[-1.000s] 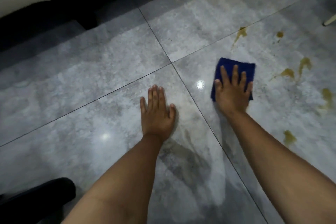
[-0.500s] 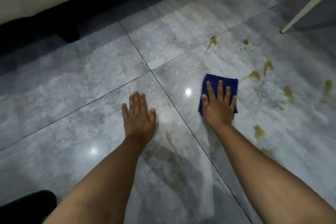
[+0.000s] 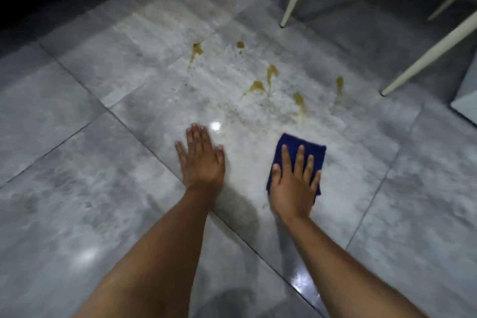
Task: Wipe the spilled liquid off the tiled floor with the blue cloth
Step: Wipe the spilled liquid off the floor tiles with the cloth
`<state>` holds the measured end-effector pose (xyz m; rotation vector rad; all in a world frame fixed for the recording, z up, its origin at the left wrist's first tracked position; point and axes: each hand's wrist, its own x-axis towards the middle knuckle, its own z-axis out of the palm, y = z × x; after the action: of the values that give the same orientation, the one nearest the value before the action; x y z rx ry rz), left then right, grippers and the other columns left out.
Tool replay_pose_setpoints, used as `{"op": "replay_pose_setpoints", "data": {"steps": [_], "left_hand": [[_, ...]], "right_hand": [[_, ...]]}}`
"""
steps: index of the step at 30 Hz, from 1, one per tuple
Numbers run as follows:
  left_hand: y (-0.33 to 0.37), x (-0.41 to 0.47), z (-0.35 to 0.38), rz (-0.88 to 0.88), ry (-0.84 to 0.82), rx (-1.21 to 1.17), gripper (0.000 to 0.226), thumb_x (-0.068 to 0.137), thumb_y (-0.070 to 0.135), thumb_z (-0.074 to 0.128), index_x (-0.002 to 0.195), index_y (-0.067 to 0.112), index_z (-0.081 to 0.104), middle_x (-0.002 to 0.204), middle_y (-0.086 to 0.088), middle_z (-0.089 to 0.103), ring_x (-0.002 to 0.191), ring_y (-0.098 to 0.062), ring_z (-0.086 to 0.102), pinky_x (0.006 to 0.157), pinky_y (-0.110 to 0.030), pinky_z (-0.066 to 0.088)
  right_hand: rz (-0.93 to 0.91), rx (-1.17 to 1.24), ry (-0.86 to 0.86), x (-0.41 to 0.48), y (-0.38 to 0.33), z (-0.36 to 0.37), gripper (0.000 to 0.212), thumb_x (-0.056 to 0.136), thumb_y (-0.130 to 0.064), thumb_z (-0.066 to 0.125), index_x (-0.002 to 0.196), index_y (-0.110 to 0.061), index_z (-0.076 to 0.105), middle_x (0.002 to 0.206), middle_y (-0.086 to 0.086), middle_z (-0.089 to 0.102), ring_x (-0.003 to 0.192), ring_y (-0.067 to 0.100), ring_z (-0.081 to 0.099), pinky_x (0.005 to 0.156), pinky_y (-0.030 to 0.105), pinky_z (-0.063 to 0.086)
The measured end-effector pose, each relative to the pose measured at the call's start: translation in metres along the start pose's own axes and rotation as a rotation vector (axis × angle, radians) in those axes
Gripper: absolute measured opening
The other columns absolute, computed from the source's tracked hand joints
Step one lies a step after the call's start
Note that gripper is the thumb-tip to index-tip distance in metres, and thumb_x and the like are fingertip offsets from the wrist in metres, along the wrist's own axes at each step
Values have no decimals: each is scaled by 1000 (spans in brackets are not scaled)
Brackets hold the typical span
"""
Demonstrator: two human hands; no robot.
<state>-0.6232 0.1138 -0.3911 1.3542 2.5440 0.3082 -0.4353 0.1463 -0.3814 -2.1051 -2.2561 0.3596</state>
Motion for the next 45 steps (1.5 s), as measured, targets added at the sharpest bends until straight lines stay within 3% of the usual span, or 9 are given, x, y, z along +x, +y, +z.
{"op": "replay_pose_setpoints", "data": {"steps": [4,8,11,17,20,24,30,34,45], "left_hand": [[-4,-7,3,-13,88,25,65,96,40,22,150,4,23,157,-17,22,147,-27,16,118,-50,2],[-2,-2,3,-30,63,26,65,97,41,22,152,7,15,160,-12,14,149,-23,7,119,-48,-2],[0,-3,4,-49,57,16,65,97,40,21,153,9,13,161,-11,12,149,-21,5,118,-47,-5],[1,-3,0,-68,66,27,65,96,39,22,152,8,15,160,-12,14,149,-23,7,118,-48,-3],[-1,-4,-1,-66,58,50,64,97,38,23,152,8,13,161,-11,13,149,-22,6,118,-48,-3],[2,-4,1,-55,60,42,64,97,39,21,152,8,13,161,-11,12,149,-21,6,118,-47,-4],[3,-6,-1,-51,93,27,64,95,38,23,152,6,19,159,-13,18,148,-24,11,118,-49,0],[-1,-4,-1,-49,73,64,65,97,42,14,153,10,12,161,-10,10,149,-21,4,118,-47,-3],[9,0,-16,-109,-163,121,65,99,43,10,152,11,-10,161,-8,-15,147,-20,-15,119,-48,-8]], "right_hand": [[9,23,-10,-62,-21,11,55,97,-43,33,150,-34,20,159,4,15,146,31,14,116,54,4],[-145,-25,-105,-11,-20,4,54,100,-48,20,150,-39,1,161,-3,-6,148,25,-8,117,49,-9],[6,-6,-86,7,4,-2,54,100,-49,18,150,-39,0,162,-3,-7,148,23,-10,118,49,-7],[118,83,2,-71,-29,12,55,97,-44,28,150,-33,21,158,6,22,145,32,20,115,57,12],[-72,37,-52,-31,-26,8,54,99,-48,26,150,-37,14,161,0,9,148,29,6,118,53,2],[142,4,-50,-8,14,-1,55,100,-48,21,151,-39,2,162,-1,-3,148,24,-6,118,51,-3],[104,92,-45,-83,-26,6,54,95,-43,32,147,-30,34,154,9,32,140,36,30,111,60,19],[-216,18,-115,-4,-32,7,54,97,-50,19,150,-41,9,161,-2,4,148,27,2,117,51,-2],[-229,-70,-444,35,37,-21,56,96,-58,3,134,-43,-35,142,-4,-45,140,29,-31,109,51,-23]]}}
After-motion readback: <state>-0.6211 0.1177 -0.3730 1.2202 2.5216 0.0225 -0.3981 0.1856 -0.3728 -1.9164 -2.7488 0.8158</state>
